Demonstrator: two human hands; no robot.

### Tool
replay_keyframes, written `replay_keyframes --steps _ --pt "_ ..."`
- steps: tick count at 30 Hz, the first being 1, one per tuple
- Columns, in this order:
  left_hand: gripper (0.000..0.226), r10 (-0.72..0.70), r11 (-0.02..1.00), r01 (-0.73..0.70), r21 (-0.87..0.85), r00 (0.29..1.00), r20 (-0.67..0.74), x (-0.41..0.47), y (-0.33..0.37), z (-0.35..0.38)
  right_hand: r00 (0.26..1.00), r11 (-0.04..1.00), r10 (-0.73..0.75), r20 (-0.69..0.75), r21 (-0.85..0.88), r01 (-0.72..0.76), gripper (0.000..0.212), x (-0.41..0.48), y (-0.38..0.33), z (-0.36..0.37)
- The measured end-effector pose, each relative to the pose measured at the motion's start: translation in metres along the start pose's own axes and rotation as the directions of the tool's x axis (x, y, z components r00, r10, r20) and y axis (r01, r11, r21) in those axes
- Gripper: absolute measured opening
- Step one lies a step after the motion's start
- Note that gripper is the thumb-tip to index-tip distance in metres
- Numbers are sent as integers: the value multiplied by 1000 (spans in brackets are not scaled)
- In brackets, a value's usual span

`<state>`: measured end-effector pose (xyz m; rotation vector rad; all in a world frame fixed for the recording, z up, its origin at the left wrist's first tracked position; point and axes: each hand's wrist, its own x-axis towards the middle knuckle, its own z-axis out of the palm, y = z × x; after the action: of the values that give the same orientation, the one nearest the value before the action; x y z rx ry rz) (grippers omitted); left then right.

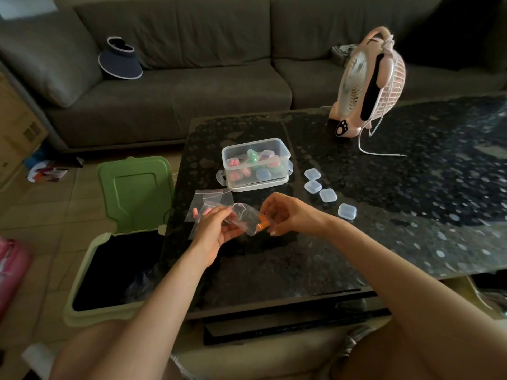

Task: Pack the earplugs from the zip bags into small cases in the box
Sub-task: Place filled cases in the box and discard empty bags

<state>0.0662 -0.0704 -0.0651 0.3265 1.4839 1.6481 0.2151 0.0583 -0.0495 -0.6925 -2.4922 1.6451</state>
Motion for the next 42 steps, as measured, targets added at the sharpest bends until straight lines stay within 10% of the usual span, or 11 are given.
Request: replay_keyframes --steps 8,21,42 --pt "32 -19 983 34 178 996 -88 -15 6 13 965 999 -26 -263 24 33 13 5 -2 3" --pt "20 28 819 41 572 993 -112 -6 -7 5 950 996 -57 -308 47 75 14 2 -8 -6" --pt "26 -13 829 71 555 994 -107 1 -14 1 916 991 -88 -391 63 122 18 1 -11 -7"
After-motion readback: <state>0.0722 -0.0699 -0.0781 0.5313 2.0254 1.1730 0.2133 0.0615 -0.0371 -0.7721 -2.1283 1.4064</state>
